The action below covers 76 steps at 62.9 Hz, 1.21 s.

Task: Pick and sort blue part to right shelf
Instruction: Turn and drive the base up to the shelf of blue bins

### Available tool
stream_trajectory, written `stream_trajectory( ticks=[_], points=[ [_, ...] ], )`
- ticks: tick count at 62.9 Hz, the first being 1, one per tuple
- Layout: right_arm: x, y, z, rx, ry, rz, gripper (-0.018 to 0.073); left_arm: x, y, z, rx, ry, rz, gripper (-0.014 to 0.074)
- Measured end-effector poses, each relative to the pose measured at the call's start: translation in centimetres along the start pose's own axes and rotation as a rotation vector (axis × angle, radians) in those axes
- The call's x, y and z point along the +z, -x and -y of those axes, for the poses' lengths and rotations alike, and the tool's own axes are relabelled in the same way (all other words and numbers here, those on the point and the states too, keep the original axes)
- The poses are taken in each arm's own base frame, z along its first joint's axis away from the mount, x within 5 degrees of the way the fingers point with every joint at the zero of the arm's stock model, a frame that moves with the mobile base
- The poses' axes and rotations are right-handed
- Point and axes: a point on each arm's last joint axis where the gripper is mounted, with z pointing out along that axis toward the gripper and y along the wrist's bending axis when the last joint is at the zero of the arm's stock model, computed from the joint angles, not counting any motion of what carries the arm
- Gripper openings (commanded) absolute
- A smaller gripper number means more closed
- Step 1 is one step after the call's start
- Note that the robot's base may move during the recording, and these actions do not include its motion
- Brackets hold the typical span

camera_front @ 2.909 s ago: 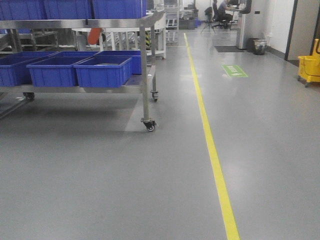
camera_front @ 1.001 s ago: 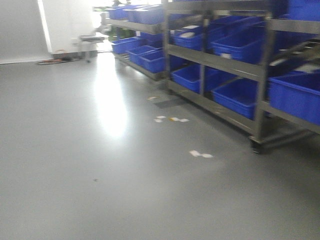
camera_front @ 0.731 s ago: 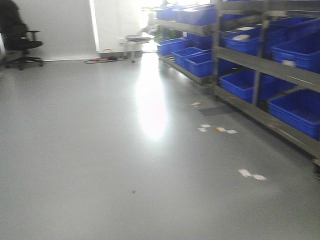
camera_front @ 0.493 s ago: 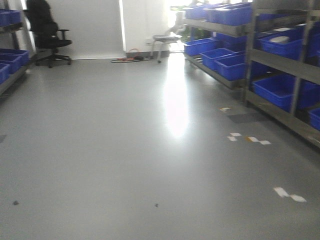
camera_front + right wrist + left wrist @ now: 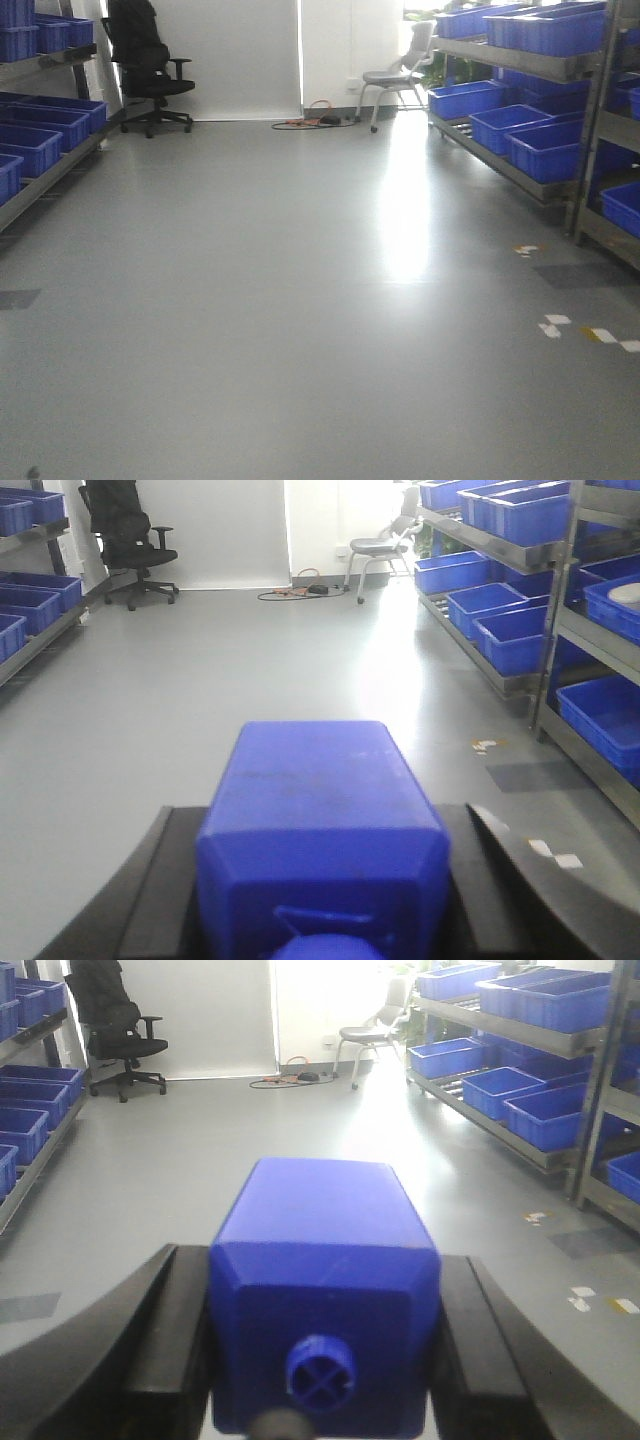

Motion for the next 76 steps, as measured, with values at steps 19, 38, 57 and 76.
stream_trajectory(
  ticks=[19, 38, 57, 76],
  points=[
    [0.0, 0.0, 0.0, 0.0, 0.0, 0.0, 0.0426, 0.0, 0.0, 0.0, 0.0, 0.0, 0.0, 0.0354],
    [0.0, 0.0, 0.0, 0.0, 0.0, 0.0, 0.0426, 0.0, 0.0, 0.0, 0.0, 0.0, 0.0, 0.0354],
    [0.0, 0.0, 0.0, 0.0, 0.0, 0.0, 0.0426, 0.0, 0.0, 0.0, 0.0, 0.0, 0.0, 0.0354],
    [0.0, 0.0, 0.0, 0.0, 0.0, 0.0, 0.0426, 0.0, 0.0, 0.0, 0.0, 0.0, 0.0, 0.0354]
  ],
)
